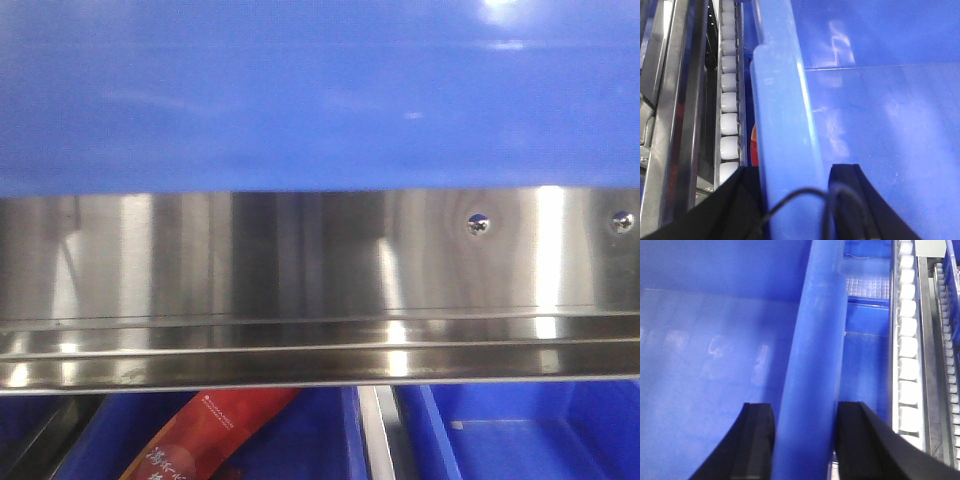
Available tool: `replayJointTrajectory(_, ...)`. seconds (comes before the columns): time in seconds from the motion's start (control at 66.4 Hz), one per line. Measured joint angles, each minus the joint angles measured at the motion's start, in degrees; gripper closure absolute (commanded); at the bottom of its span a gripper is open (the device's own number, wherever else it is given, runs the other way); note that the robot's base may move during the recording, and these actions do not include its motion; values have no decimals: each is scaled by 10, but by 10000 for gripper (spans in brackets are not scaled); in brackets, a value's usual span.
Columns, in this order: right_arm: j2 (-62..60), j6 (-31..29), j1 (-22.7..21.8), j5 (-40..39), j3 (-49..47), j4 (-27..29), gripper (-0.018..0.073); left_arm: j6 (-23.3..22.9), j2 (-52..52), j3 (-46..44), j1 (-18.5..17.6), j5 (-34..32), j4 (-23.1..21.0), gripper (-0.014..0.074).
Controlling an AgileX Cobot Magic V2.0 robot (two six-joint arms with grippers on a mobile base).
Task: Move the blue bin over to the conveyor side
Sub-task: 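Lift the blue bin with both grippers and pull it off the shelf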
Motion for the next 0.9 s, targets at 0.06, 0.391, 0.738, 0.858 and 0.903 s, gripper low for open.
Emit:
replayJointTrajectory(0.06, 0, 0, 0, 0, 0, 0, 636, 0, 0, 0, 0, 0, 0, 614)
replayJointTrajectory(0.391, 0, 0, 0, 0, 0, 0, 636, 0, 0, 0, 0, 0, 0, 614)
replayJointTrajectory(0.738, 0, 0, 0, 0, 0, 0, 636, 0, 0, 0, 0, 0, 0, 614)
replayJointTrajectory(0.858, 0, 0, 0, 0, 0, 0, 636, 0, 0, 0, 0, 0, 1, 614)
replayJointTrajectory(0.903, 0, 0, 0, 0, 0, 0, 636, 0, 0, 0, 0, 0, 1, 614)
